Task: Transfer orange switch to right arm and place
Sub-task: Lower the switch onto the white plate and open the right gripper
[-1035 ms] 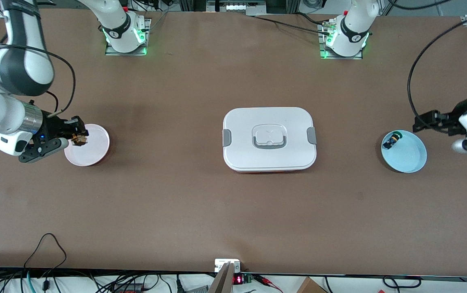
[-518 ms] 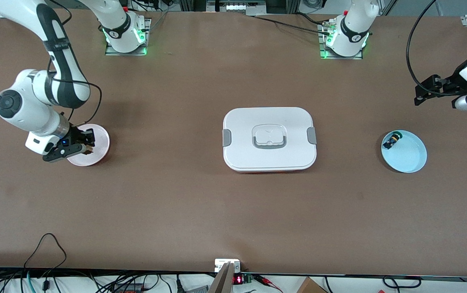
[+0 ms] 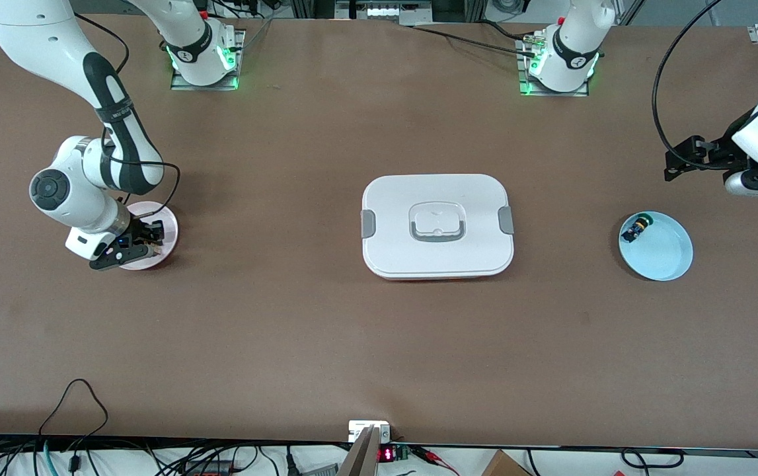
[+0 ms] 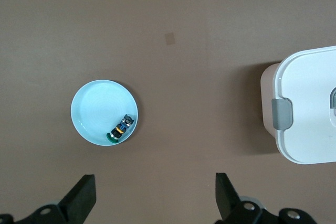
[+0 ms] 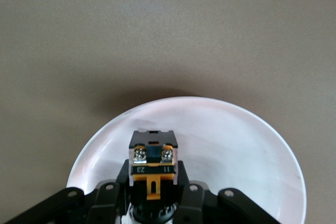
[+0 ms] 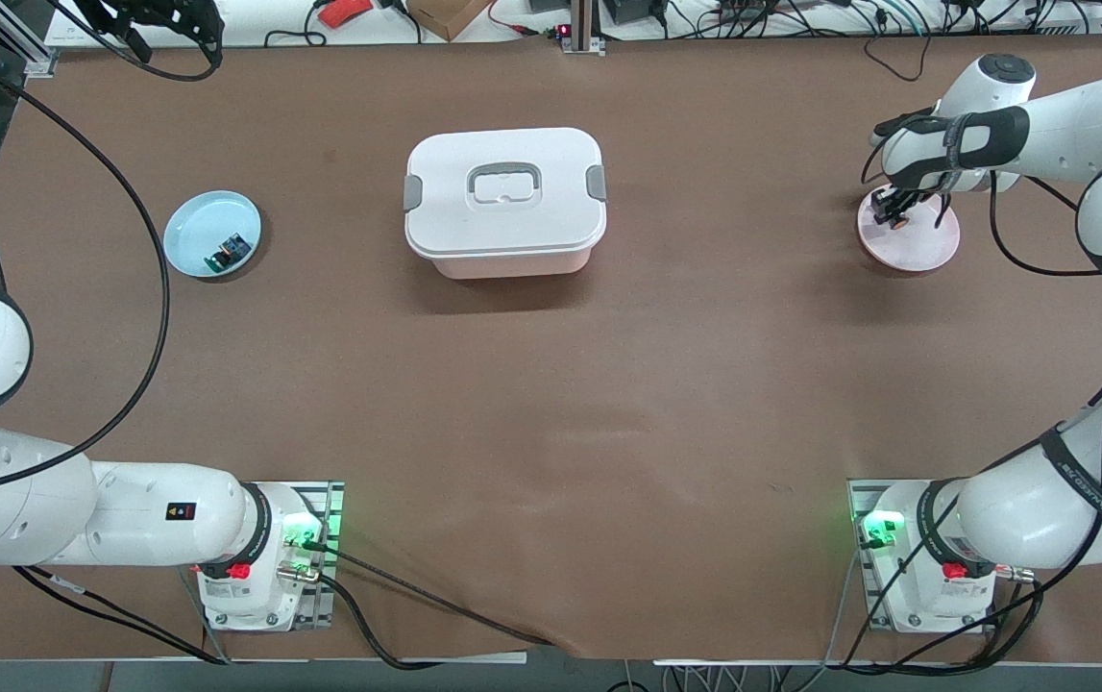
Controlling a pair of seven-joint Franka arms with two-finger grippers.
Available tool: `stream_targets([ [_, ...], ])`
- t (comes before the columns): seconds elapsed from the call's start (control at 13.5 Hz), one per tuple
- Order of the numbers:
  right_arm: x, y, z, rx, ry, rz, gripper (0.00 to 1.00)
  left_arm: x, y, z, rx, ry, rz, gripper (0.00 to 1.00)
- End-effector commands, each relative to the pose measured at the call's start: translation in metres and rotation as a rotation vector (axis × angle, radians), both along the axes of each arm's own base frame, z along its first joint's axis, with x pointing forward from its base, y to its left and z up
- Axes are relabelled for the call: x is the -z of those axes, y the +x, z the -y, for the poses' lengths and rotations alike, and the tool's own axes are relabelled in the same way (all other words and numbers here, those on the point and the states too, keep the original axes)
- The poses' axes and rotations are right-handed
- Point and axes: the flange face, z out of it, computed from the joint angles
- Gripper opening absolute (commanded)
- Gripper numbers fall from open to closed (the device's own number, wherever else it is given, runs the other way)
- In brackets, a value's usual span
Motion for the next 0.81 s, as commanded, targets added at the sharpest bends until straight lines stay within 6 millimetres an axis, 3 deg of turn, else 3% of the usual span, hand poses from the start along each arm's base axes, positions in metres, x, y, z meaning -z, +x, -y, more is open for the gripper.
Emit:
stream_targets([
  [0.0,-0.002,0.000,-0.001,0.015,0.008,0.011,0.02,-0.008,0.003,0.007,-0.005,-0.018,0.023,1.00],
  [0.15,0.005,-0.001,-0.002,0.020,0.007,0.000,0.05,-0.008,0.003,0.010,0.001,-0.018,0.020,1.00],
  [0.3,0.004,-0.002,-0.001,0.037,0.007,-0.002,0.08,-0.008,0.003,0.026,0.026,-0.018,0.021,1.00],
  [0.37,0.000,-0.002,-0.003,0.034,0.009,-0.004,0.41,-0.008,0.003,0.027,0.029,-0.015,0.021,1.00],
  [0.44,-0.006,-0.001,-0.006,0.030,0.014,0.001,0.91,-0.009,0.002,0.027,0.029,-0.015,0.021,1.00],
  [0.52,-0.020,0.001,-0.006,0.021,0.020,0.003,1.00,-0.009,0.002,0.027,0.028,-0.016,0.020,1.00],
  [0.59,-0.041,0.003,-0.007,0.017,0.028,0.007,1.00,-0.009,0.002,0.027,0.028,-0.016,0.020,1.00],
  [0.74,-0.102,0.010,-0.017,-0.019,0.051,0.035,1.00,-0.009,0.002,0.027,0.029,-0.016,0.018,1.00],
])
